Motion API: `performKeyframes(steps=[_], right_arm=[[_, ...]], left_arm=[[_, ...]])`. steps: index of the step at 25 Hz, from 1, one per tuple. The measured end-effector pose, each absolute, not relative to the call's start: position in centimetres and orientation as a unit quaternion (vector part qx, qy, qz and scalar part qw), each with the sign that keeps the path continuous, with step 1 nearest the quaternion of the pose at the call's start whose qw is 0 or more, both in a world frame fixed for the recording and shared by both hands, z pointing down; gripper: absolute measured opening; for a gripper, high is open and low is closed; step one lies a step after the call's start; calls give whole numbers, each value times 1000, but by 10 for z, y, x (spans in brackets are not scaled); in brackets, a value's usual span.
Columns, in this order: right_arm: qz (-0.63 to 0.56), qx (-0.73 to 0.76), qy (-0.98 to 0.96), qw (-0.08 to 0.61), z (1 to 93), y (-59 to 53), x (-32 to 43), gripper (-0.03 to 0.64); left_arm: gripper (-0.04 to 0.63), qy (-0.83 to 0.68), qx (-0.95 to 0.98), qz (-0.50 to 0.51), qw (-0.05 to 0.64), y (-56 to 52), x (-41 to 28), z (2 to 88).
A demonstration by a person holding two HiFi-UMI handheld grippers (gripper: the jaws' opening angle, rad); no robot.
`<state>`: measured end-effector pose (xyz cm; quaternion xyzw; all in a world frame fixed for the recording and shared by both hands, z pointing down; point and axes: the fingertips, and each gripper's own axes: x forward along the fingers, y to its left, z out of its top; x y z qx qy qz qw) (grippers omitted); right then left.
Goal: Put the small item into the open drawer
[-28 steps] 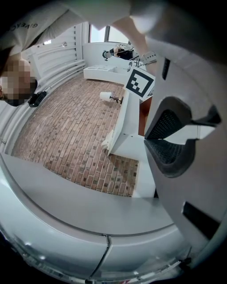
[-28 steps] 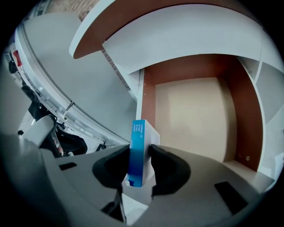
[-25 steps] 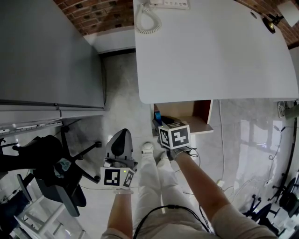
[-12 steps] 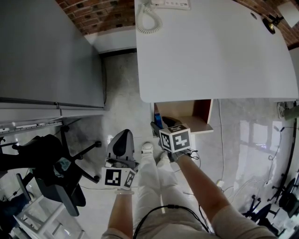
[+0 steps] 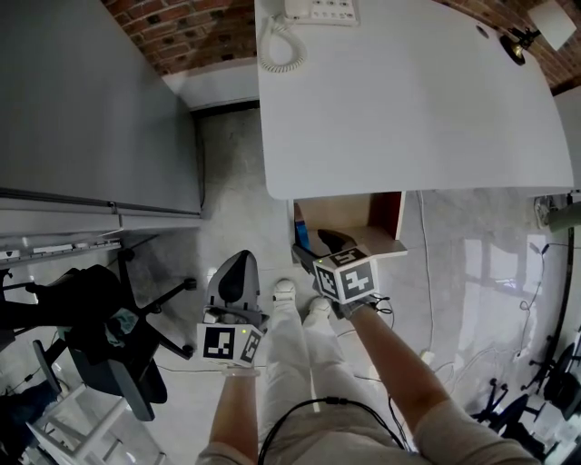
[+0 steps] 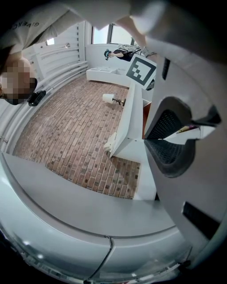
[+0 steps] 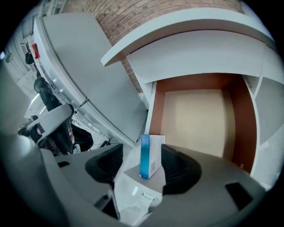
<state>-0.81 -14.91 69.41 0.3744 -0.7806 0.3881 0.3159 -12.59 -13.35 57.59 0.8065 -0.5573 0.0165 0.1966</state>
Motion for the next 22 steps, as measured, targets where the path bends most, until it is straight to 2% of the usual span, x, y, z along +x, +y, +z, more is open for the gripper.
performKeyframes(steps=[2,14,22], right_arm=[[383,378,-783,312,686,-148,-4,271],[320,382,-809,311,640,-135,22,102],[269,389,-838,272,591,-131,38,13]], left_arm=[[6,-556,808,16,194,-133,-124,571],[5,-552,816,13,173,-130,-120,537],[5,-556,815,7,163,-126,-119,507]])
